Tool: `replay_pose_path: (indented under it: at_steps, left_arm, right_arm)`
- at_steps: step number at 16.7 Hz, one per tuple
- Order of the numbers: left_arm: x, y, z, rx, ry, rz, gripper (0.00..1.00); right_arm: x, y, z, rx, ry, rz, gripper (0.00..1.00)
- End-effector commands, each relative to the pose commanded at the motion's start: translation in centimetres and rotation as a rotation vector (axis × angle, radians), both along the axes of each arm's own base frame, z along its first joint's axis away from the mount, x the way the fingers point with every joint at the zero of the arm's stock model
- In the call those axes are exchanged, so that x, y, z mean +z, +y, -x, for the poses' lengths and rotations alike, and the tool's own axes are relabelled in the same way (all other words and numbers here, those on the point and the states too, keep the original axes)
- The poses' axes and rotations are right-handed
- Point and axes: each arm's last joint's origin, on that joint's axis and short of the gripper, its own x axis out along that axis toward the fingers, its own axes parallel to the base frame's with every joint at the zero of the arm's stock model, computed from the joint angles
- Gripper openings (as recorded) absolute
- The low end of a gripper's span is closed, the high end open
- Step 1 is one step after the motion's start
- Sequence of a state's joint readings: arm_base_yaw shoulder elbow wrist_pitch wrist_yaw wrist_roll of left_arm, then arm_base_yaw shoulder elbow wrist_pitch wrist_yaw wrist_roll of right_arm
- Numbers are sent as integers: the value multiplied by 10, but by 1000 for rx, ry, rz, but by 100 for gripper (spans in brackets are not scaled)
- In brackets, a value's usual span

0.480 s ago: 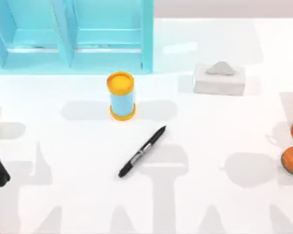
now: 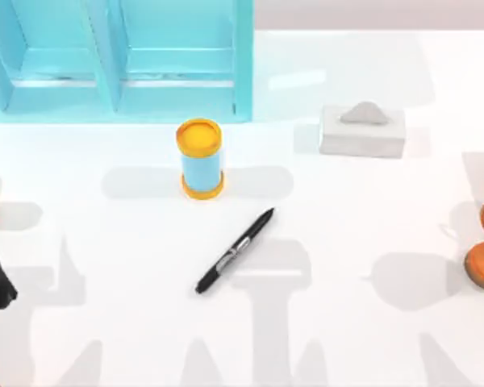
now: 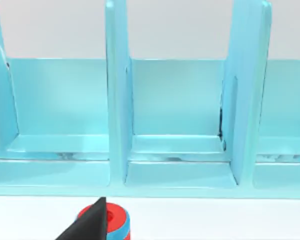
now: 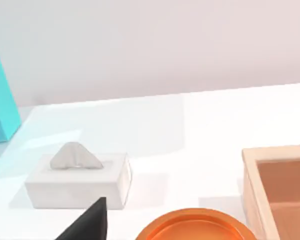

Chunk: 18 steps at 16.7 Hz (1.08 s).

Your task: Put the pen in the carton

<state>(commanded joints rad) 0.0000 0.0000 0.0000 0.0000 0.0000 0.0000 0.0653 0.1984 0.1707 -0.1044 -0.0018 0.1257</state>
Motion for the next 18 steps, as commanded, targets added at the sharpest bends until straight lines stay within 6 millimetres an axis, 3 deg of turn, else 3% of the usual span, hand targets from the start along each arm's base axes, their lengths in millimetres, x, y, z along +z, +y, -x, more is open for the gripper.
replay_pose_path:
  at_steps: [5,8,11,14,18]
  left_arm:
    - [0,0,0,0,0,0,100]
    - [0,0,0,0,0,0,100]
    - [0,0,0,0,0,0,100]
    - [0,0,0,0,0,0,100]
    - [0,0,0,0,0,0,100]
  right_arm:
    - [58,20,-30,65,265,-195,100]
    - [90,45,-66,75,468,-310,100]
    - [110,83,-112,48,687,-402,100]
    - [111,133,-157,-21,899,-459,100]
    - [83,208,-201,-161,1137,-479,100]
